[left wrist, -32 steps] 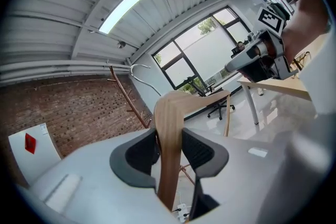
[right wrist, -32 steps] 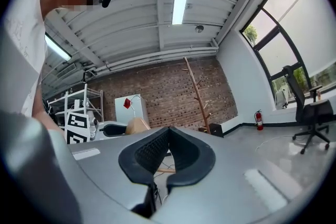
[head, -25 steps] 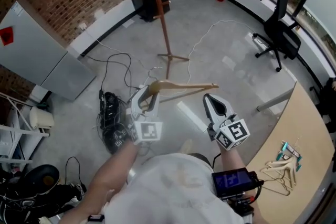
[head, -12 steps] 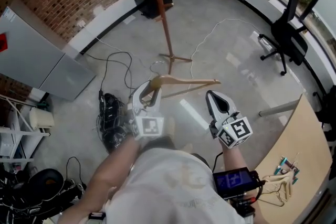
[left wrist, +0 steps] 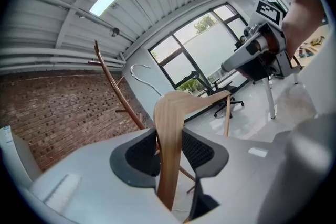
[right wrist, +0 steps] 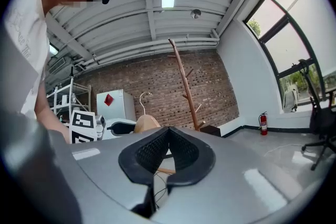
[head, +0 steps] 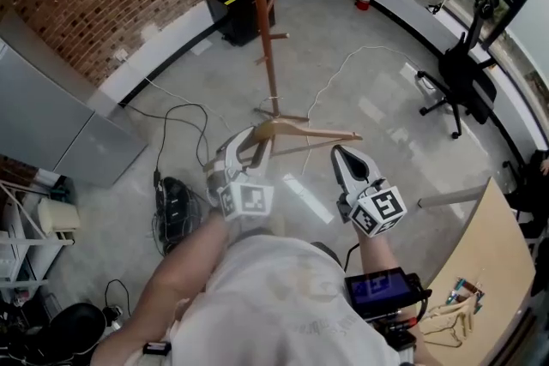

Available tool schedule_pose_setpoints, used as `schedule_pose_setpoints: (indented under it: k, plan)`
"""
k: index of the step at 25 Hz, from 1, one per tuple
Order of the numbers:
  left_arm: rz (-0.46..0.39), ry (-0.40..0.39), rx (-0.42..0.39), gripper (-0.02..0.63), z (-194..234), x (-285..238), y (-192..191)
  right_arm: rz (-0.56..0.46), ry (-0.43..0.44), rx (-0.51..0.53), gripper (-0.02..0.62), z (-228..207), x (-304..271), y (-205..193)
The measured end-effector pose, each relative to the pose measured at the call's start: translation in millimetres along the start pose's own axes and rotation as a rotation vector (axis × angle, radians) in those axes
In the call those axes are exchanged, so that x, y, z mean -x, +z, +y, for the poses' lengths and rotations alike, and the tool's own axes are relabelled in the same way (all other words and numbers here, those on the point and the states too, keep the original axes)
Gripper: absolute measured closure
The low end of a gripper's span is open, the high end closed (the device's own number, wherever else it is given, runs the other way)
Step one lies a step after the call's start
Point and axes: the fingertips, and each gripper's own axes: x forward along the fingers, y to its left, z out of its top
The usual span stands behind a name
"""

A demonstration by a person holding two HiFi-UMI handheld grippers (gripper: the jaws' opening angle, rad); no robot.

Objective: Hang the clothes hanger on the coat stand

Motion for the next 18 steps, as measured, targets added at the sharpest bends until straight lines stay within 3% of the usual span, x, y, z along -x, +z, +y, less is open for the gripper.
schedule_pose_setpoints:
  k: [10,18]
  plan:
    - [0.023,-0.051,0.013,0.453,28.9,-73.9,-22.9,-0.010,-0.033,0.013,0.581,-32.0,-63.7,12.3]
    - [0.076,-0.042,0.040,0.454,28.4,-133.5,-37.9,0.013,0.027,-0.010,0.581,-79.9,-117.6,6.5]
